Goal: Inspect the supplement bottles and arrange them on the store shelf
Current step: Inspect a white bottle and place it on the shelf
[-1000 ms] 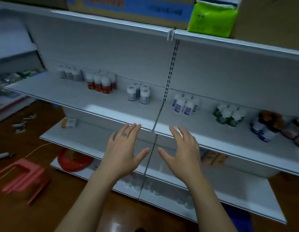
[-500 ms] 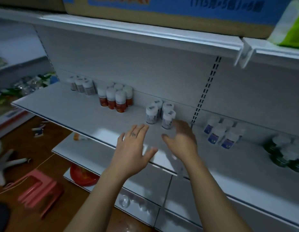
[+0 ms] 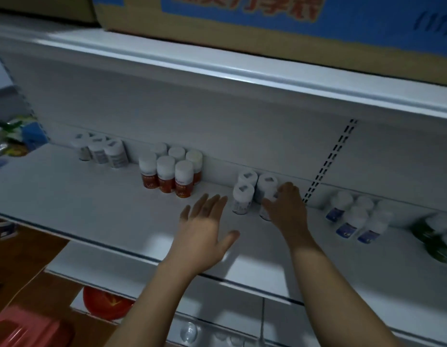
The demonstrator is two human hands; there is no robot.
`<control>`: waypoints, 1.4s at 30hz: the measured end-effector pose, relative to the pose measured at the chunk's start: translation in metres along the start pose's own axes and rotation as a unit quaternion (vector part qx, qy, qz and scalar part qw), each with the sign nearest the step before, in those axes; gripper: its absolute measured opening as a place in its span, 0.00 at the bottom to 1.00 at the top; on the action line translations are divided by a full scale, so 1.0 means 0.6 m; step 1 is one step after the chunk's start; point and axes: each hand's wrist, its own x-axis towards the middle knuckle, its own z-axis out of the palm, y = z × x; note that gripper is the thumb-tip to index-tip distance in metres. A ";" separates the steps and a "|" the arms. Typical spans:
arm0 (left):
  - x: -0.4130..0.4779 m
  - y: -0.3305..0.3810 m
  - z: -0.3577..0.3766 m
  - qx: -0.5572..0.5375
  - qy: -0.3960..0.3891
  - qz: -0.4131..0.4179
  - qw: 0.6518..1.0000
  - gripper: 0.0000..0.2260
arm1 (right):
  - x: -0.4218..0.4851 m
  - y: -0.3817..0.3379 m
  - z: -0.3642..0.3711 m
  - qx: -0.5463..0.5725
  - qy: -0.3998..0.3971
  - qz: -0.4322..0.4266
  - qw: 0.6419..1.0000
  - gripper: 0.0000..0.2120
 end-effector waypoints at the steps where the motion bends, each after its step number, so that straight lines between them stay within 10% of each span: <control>1: 0.005 -0.009 -0.001 -0.003 -0.006 0.010 1.000 0.36 | 0.001 -0.004 0.003 -0.003 0.004 0.013 1.000 0.21; 19: 0.006 -0.086 -0.033 -0.097 -0.074 0.178 0.976 0.37 | -0.200 -0.093 -0.031 0.224 0.081 0.061 0.969 0.12; 28: -0.044 -0.097 -0.084 -0.224 -0.071 0.229 0.945 0.47 | -0.266 -0.167 -0.073 0.484 -0.018 0.039 0.874 0.15; 42: -0.101 -0.128 -0.133 -0.271 -0.010 0.218 0.937 0.46 | -0.297 -0.194 -0.054 0.554 -0.159 -0.023 0.817 0.17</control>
